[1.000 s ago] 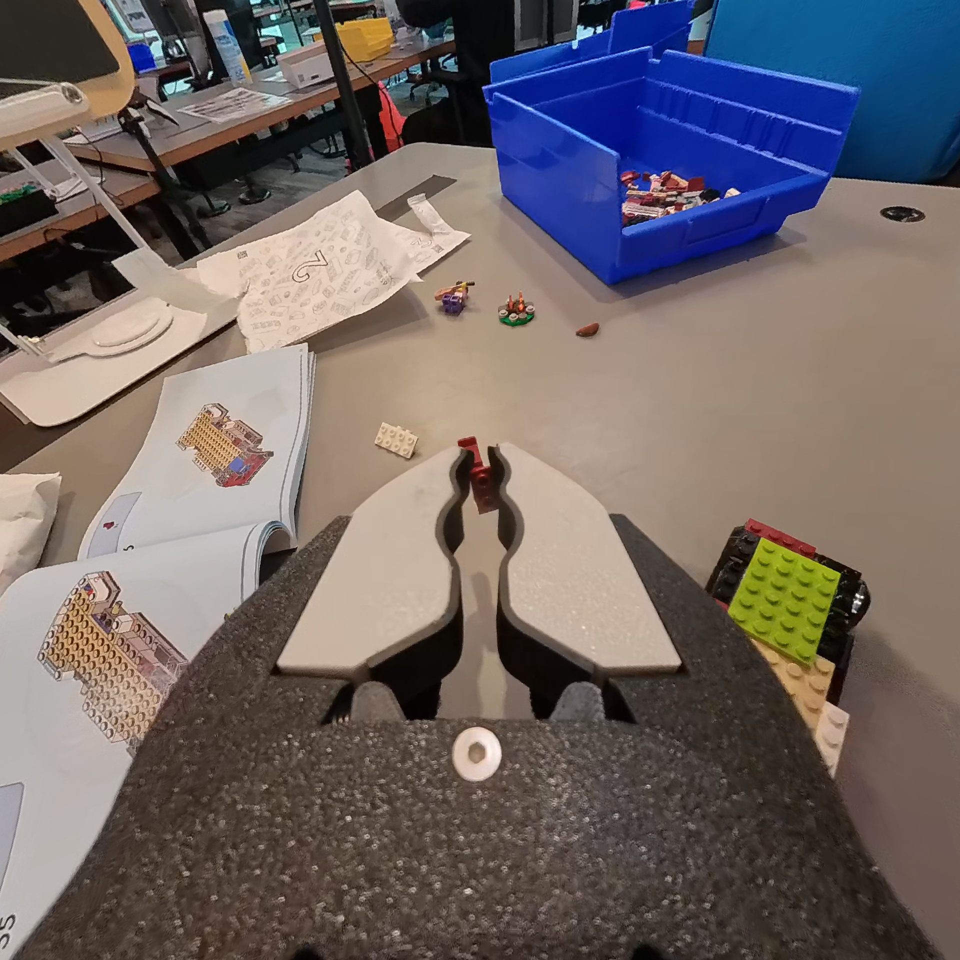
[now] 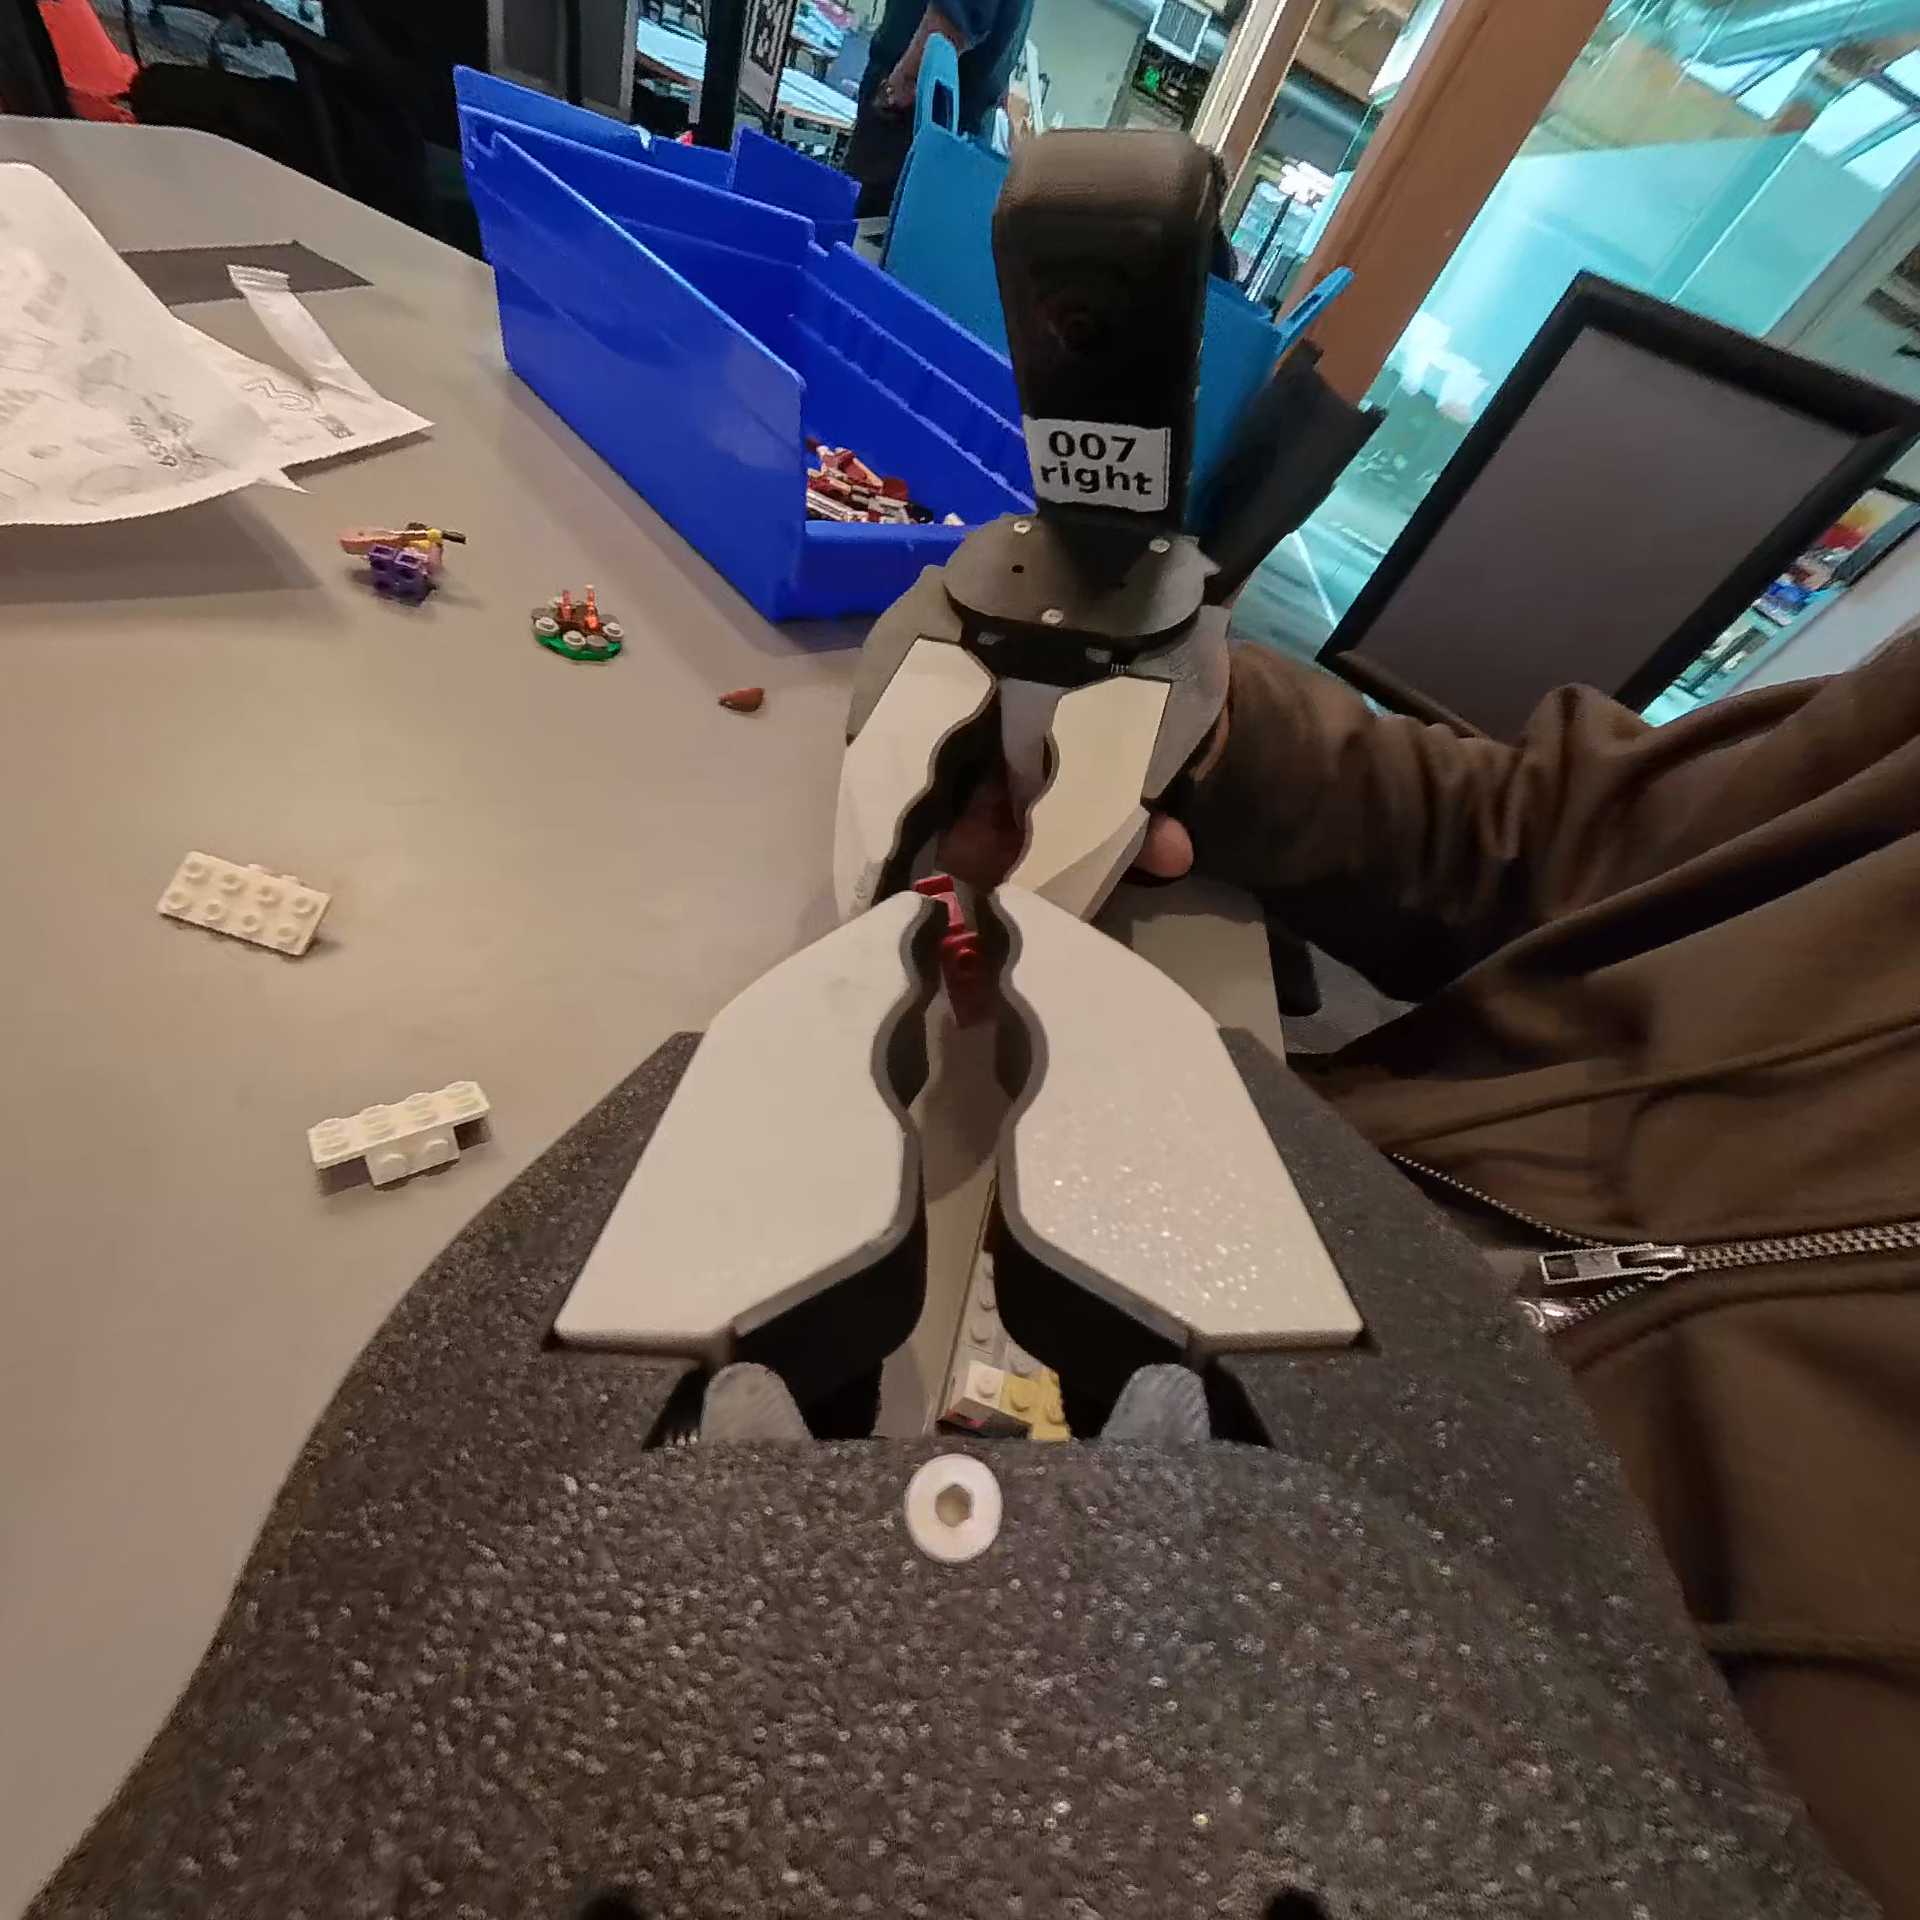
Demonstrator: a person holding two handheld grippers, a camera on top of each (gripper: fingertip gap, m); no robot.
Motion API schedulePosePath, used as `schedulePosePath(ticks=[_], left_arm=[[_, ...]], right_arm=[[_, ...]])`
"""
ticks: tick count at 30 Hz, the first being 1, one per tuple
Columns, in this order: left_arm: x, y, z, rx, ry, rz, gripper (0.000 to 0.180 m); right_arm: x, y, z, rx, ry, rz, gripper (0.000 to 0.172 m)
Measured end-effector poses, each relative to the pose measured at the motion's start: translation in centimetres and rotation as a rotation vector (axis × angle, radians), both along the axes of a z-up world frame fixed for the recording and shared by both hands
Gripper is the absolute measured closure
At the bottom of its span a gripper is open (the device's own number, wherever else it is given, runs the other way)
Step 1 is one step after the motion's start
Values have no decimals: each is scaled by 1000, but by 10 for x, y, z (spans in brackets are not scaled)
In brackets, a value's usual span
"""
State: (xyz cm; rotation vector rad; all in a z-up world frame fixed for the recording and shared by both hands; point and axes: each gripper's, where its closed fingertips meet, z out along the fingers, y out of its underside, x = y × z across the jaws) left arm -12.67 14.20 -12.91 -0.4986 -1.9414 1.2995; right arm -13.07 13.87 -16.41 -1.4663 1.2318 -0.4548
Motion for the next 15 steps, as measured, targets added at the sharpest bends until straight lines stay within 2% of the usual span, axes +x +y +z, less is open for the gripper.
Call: schedulePosePath(ticks=[4, 8, 10, 15], left_arm=[[0, 1, 5, -1, 44, -14, 173], [-6, 4, 6, 6, 71, -51, 173], [-8, 6, 6, 7, 81, -65, 173], [-9, 5, 6, 5, 86, -62, 173]], right_arm=[[-4, 10, 12, 66, -61, 65, 147], [-1, 11, 15, 89, -76, 58, 151], [-1, 13, 17, 108, -90, 63, 159], [-2, 10, 21, 130, -120, 39, 162]])
